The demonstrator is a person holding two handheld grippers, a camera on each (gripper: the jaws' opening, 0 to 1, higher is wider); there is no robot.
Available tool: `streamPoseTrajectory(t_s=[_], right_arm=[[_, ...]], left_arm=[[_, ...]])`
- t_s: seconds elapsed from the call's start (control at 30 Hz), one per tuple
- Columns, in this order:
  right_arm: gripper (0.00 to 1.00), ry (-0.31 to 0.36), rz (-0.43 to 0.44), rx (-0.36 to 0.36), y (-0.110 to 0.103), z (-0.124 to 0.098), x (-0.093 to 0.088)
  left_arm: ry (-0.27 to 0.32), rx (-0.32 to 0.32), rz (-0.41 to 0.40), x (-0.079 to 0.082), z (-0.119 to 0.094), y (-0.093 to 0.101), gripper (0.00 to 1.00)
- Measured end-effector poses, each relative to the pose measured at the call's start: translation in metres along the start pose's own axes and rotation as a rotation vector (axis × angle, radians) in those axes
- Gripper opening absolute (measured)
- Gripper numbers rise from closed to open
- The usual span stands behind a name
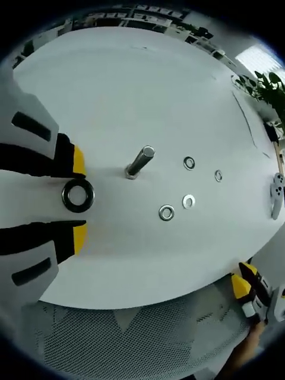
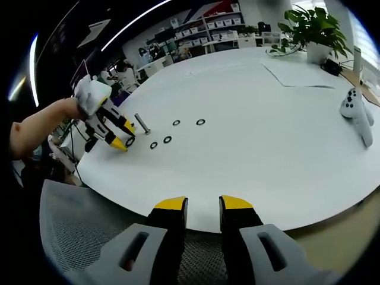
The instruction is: Place the washer onto the threaded stud by aligning its center hole with the stud, sliding it down to the base, and recovering from edge contact or off-axis alignment until the washer reaches the visible bottom stop.
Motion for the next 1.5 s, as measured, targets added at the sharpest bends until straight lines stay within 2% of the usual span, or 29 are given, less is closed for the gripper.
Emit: streamPoseTrajectory(t_s=[0.1, 0.27, 0.37, 0.73, 0.93, 1.17, 1.23, 1.33, 1.5], right_arm=[[0.24, -0.001, 0.002, -0.003, 0.0, 0.0, 0.0], [0.24, -0.006, 0.005, -0.009, 0.001, 0.0, 0.0], [0.24, -0.013, 0.007, -0.012, 0.001, 0.0, -0.001], [0.24, -0.014, 0.009, -0.012, 0.0, -0.001, -0.002], [0.24, -0.015, 0.016, -0.017, 0.0, -0.001, -0.002], [0.24, -0.025, 0.023, -0.029, 0.001, -0.002, -0.002], [0.24, 0.023, 0.033, -0.057, 0.003, -0.004, 0.001], [0.24, 0.001, 0.037, -0.042, 0.002, -0.003, -0.001], [0.24, -0.005, 0.024, -0.038, 0.002, -0.002, -0.001]], left_arm=[[0.009, 0.0, -0.003, -0.001, 0.0, 0.001, 0.23], [0.03, 0.007, -0.052, -0.004, 0.0, 0.002, 0.23], [0.025, 0.002, -0.036, -0.007, -0.001, 0.004, 0.25], [0.05, 0.017, -0.098, -0.011, -0.002, 0.006, 0.22], [0.096, 0.019, -0.111, -0.015, -0.002, 0.007, 0.21], [0.125, 0.049, -0.081, -0.016, -0.002, 0.011, 0.2], [0.145, 0.051, -0.105, -0.018, -0.002, 0.01, 0.2], [0.17, 0.056, -0.136, -0.019, -0.002, 0.009, 0.2], [0.203, 0.102, -0.084, -0.019, -0.003, 0.015, 0.2]])
Point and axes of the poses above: the point that each gripper's makers call its tool centre point, and the gripper's own axes: z roughly forward along the fingers, y roughly to its right, x roughly out of its top, the point moved 7 cm from there along -z, roughly backward along the fingers, and after that the axes turned 13 degrees about -z, right-handed, at the moved point
